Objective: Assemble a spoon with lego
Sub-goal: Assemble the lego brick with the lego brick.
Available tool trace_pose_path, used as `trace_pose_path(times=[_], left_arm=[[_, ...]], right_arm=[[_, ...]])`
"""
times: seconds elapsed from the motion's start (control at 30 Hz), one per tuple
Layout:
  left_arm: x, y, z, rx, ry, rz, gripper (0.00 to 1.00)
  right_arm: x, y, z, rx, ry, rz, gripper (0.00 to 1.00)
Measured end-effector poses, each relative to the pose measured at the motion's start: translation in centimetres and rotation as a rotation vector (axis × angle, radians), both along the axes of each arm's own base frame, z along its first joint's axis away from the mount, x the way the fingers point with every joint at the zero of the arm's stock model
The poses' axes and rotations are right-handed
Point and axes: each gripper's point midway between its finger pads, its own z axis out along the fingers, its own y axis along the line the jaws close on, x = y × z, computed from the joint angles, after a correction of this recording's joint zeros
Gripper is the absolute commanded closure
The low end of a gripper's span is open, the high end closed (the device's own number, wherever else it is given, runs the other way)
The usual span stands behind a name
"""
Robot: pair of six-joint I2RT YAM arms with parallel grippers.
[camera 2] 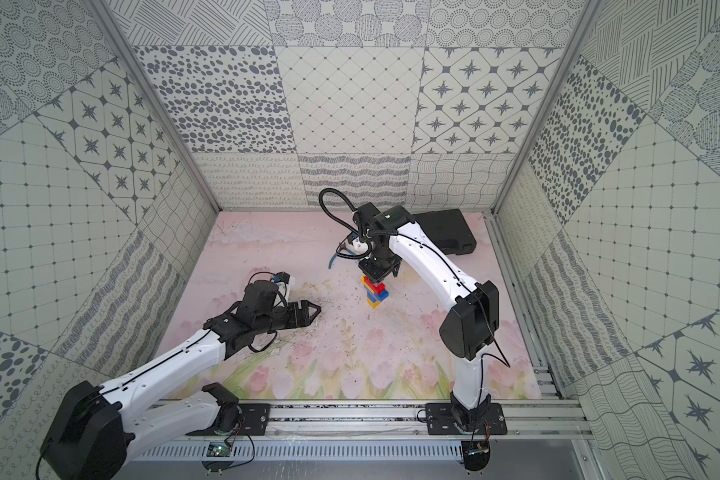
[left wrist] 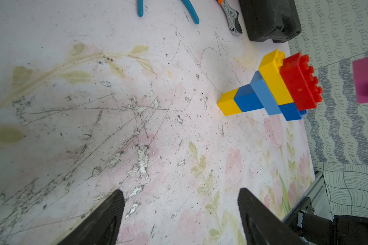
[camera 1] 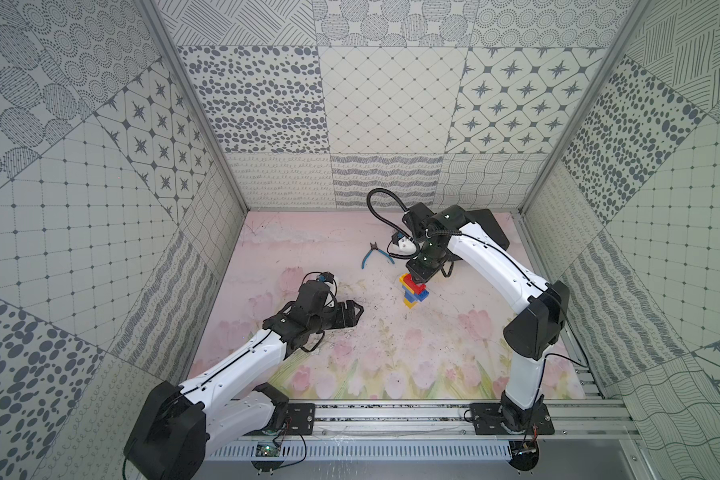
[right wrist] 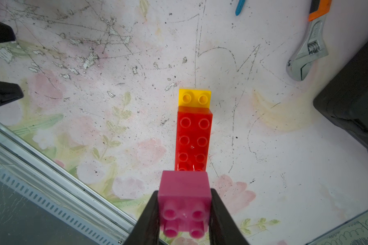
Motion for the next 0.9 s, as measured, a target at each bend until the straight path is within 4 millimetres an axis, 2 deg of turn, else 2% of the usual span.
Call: trace_pose_path(times=[0.27,0.53,0.9], left_arm=[[0.0,0.0,0.0,0.005,-0.006,-0.006,0.14],[0.0,0.1,0.2,0.006,-0.016,-0.007,0.14],[0.0,0.1,0.4,0.006,-0.026,-0.006,0.14]], right_arm=[[1.0,0.2,-1.6,-0.007,0.026,-0.003,0.73],[1.5,-0.2,-1.7,-0.001,0.030,-0.021,0.73],[1.4,0.2,-1.7,0.021,0.038,-0.017,0.73]])
